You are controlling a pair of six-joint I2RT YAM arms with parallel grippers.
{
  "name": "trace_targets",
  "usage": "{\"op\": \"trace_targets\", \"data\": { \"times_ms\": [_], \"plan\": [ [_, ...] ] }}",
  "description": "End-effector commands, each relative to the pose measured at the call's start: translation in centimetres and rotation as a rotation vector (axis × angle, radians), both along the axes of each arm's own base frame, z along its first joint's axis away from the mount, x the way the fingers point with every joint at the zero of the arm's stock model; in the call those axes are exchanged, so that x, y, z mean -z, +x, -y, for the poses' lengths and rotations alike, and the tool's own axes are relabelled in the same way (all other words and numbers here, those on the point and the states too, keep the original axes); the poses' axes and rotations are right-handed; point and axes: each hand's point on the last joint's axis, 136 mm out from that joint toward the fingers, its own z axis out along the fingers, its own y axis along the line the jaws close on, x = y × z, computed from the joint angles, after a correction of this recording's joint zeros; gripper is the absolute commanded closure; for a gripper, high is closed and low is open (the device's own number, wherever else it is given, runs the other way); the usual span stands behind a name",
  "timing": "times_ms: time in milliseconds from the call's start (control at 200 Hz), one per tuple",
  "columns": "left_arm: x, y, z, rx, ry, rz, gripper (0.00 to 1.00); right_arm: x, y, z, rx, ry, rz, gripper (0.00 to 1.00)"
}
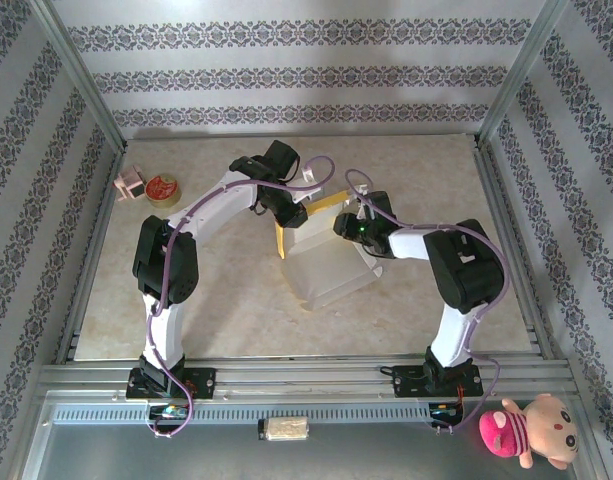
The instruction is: Fold the paper box
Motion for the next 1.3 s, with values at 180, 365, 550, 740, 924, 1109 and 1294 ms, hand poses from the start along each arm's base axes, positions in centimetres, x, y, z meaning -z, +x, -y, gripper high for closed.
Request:
{"op": "trace_targets", "data": {
  "times_ms": [180, 365, 550, 740, 924, 1109, 1294],
  "plan": [
    [-0.3, -0.5, 1.3, 0.033, -0.024, -0.004, 0.83, -6.2, -3.0, 5.4, 0.024, -0.199, 0.195, 0.47],
    [-0.5, -0.5, 1.5, 0.034, -0.032, -0.001, 0.83, -8.9, -0.5, 9.9, 0.091, -0.345, 0.306, 0.25],
    [-0.5, -0.6, 1.3, 0.030, -0.030, -0.002, 0.83, -9.8, 2.5, 7.0, -0.161, -0.262, 0.307, 0.15],
    [-0.6, -0.7, 1.4, 0.029, -0.032, 0.002, 0.83, -8.7, 3.7, 5.5, -0.222, -0.163, 0.242, 0.30],
    [-0.6, -0.5, 1.4, 0.027, -0.032, 0.006, 0.82, -6.7, 3.4, 4.7, -0.202, -0.081, 0.142, 0.42],
    [-0.4, -0.4, 1.4, 0.025, -0.028, 0.003, 0.83, -5.8, 2.3, 5.2, -0.140, -0.077, 0.122, 0.55],
    [-0.1, -0.1, 1.2, 0.011, -0.013, 0.004, 0.83, -6.2, 1.3, 4.0, -0.132, -0.079, 0.112, 0.69]
  ]
}}
